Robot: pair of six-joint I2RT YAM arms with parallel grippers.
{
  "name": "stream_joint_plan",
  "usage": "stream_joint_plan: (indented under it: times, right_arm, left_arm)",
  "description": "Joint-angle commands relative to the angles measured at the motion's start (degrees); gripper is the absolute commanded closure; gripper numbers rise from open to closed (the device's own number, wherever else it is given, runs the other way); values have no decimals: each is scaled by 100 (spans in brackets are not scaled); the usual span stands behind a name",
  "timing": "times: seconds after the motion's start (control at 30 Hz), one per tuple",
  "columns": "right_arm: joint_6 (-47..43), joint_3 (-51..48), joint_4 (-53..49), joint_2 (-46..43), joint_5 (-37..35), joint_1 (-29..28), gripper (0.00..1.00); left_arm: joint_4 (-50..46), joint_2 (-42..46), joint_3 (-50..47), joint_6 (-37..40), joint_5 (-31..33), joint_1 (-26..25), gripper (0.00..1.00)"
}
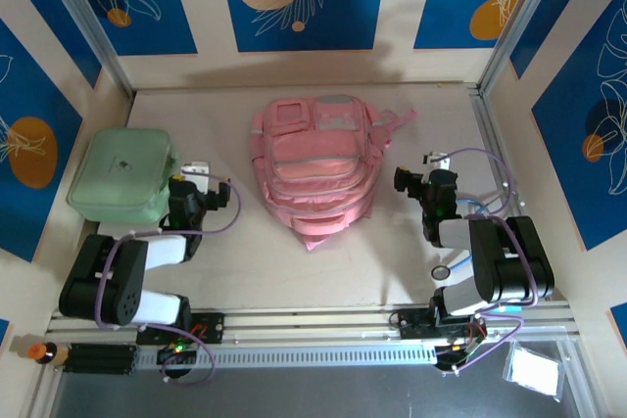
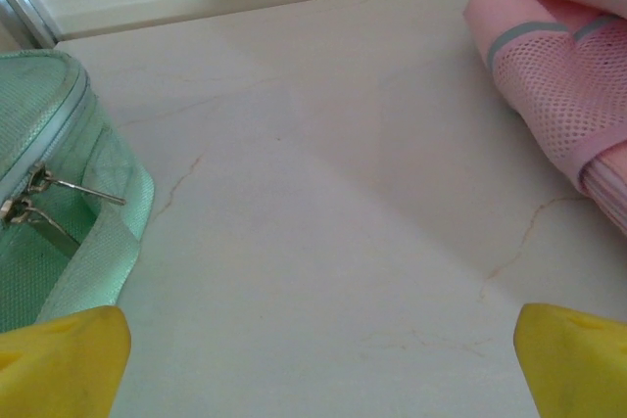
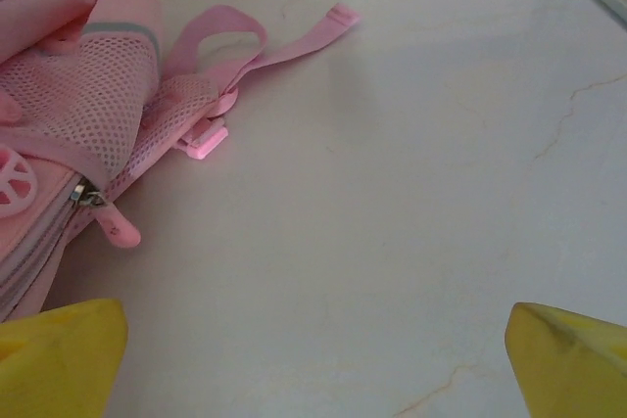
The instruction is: Pack the student bag
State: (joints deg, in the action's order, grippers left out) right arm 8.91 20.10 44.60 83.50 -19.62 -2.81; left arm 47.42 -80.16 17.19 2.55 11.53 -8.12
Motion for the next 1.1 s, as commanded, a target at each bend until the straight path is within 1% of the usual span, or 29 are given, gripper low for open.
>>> stream_joint_plan:
  times: [0.0,0.17,0.2,0.23,0.27,0.3,0.37,0.4,0.67,0.73,0.8,0.9,1.07]
  right_arm:
    - [-73,22,524,-1,324,96,1]
    - [-51,75,473,79,420,140,1]
    - [-19,105,494,203,335,141,1]
    - [2,101,809,414,239,128,1]
    - [-17,133,782,465,156,84,1]
    - [-44,241,368,355,113,49,1]
    - [-60,188,628,424,140,64,1]
    - [-28,223,406,360,151,79,1]
    - [-34,223,464,378,171,83,1]
    - [-38,223,471,378,165,80,1]
    - [-40,218,462,377,165,87,1]
    - [-38,223,460,376,163,87,1]
    - [-38,205,500,368,162,83,1]
  left_arm:
    - [835,-486,118,106,-323,183,1]
    - [1178,-972,172,65,-255,206,1]
    - [1117,-952,200,64,-257,214,1]
    - [940,-935,254,76,-303,214,1]
    - [909,-968,318,112,-309,214,1]
    - [731,-951,379,77,-324,214,1]
    - [793,-965,372,87,-318,223,0]
    - [738,-947,373,65,-317,225,0]
    - [815,-953,338,132,-386,216,0]
    - [708,-953,399,120,-474,233,0]
    - [590,-956,451,63,-717,341,0]
    - [460,-982,526,36,-850,393,0]
    - [487,-968,505,35,-863,412,0]
